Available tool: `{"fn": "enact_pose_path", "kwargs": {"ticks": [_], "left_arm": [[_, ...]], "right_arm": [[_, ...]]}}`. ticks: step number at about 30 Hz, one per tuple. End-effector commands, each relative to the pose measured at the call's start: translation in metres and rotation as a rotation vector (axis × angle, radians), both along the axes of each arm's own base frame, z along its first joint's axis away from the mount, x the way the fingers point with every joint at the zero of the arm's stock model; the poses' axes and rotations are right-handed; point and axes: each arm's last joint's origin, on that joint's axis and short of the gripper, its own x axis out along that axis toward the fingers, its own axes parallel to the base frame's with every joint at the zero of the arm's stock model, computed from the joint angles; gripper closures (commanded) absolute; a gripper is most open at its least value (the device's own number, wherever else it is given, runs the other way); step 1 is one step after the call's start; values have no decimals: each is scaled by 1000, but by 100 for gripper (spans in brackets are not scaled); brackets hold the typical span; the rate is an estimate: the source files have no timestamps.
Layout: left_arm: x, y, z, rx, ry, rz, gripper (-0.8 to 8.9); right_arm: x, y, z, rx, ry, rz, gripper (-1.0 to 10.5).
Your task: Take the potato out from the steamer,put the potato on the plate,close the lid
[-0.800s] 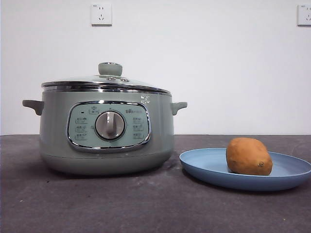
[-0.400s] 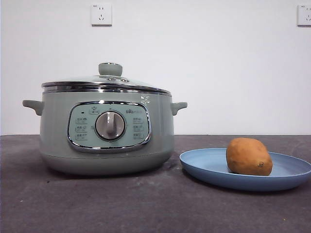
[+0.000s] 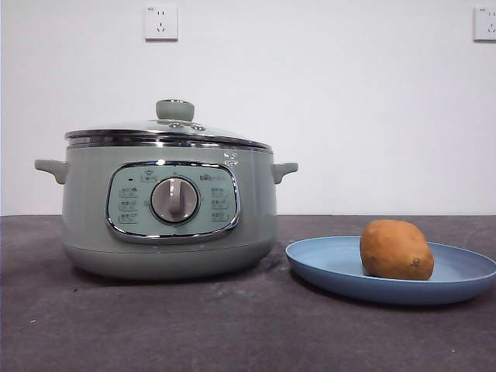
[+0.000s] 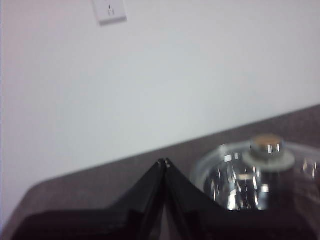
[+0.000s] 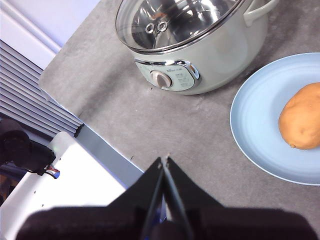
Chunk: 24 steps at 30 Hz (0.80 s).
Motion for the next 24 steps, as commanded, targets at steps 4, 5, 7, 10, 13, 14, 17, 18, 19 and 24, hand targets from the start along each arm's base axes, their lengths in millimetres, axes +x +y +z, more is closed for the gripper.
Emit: {"fn": "enact_pose_path", "kwargs": {"ticks": [4, 5, 7, 10, 13, 14, 17, 18, 19, 24], "left_arm": [[2, 2, -54, -40, 75, 58, 817], [2, 2, -62, -48, 85, 69, 817], [2, 3, -75, -65, 99, 89, 817], [2, 3, -91, -67, 114, 92, 817], [2, 3, -102, -67, 125, 93, 817], [2, 3, -105, -67, 127, 93, 817], [2, 3, -114, -67, 136, 93, 817], [2, 3, -116, -67, 143, 93, 817], [3, 3, -118, -66, 154, 94, 817], [2, 3, -126, -64, 229, 96, 817]], "right_arm": [[0, 0, 1, 4, -6, -4, 946], [0, 0, 1, 4, -6, -4, 946], [0, 0, 1, 4, -6, -4, 946], [0, 0, 1, 4, -6, -4, 946], [0, 0, 1, 4, -6, -4, 946], [0, 0, 1, 4, -6, -4, 946], [0, 0, 1, 4, -6, -4, 946], [0, 0, 1, 4, -6, -4, 946], [0, 0, 1, 4, -6, -4, 946], [0, 0, 1, 4, -6, -4, 946]]}}
